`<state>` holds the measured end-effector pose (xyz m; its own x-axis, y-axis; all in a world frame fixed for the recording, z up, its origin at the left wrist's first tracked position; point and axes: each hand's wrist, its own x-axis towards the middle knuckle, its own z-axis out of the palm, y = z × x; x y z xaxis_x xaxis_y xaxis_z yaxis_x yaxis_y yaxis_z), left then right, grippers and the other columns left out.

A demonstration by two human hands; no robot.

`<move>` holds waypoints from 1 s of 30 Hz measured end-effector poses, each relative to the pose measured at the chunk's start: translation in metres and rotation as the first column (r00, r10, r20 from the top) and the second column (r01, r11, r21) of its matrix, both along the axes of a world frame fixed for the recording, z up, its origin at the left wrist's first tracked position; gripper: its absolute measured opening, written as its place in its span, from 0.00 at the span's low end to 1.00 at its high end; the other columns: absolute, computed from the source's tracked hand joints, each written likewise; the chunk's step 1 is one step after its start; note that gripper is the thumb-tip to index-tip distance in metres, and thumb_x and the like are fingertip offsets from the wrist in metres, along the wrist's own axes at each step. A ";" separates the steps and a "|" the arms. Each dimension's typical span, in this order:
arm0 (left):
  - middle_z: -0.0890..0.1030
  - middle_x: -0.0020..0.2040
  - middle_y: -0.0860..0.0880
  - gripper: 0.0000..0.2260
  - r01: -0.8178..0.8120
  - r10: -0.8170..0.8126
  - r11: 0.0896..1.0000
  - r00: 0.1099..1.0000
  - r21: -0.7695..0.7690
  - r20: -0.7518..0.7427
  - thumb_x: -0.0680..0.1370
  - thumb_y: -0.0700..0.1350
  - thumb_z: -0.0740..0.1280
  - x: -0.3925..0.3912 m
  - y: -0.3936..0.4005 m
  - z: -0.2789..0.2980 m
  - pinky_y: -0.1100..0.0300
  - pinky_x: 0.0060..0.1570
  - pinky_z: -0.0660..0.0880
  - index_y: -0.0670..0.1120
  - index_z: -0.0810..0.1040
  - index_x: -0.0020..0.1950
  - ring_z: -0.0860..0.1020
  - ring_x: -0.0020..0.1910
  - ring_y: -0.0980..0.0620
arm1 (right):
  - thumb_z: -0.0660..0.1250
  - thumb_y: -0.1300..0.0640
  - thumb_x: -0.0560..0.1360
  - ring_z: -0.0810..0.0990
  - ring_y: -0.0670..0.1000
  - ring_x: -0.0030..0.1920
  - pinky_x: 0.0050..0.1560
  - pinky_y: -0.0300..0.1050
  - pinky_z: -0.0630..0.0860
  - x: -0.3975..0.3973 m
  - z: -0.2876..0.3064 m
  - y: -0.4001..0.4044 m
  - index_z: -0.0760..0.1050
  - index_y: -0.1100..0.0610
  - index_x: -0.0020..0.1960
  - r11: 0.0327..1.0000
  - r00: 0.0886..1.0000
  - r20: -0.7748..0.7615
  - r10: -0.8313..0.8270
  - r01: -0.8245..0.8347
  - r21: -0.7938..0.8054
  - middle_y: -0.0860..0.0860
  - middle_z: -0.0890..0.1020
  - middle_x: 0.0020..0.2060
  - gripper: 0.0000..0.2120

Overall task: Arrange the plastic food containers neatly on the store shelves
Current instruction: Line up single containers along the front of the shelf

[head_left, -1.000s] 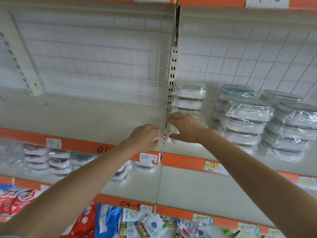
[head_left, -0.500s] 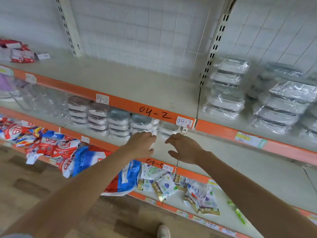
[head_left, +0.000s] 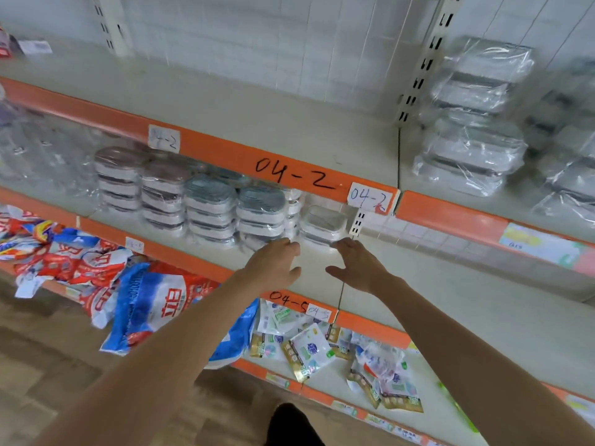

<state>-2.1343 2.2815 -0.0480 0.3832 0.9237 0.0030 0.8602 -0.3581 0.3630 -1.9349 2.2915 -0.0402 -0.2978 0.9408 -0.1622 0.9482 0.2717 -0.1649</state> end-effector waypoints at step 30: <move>0.50 0.76 0.48 0.47 0.201 -0.201 0.954 0.979 -0.223 0.020 0.70 0.44 0.73 0.072 0.152 -0.131 0.60 0.70 0.57 0.45 0.43 0.78 0.53 0.75 0.50 | 0.74 0.38 0.62 0.64 0.55 0.63 0.64 0.50 0.65 0.050 -0.152 0.101 0.58 0.56 0.70 0.972 0.972 -0.170 -0.162 0.186 0.141 0.53 0.64 0.62 0.45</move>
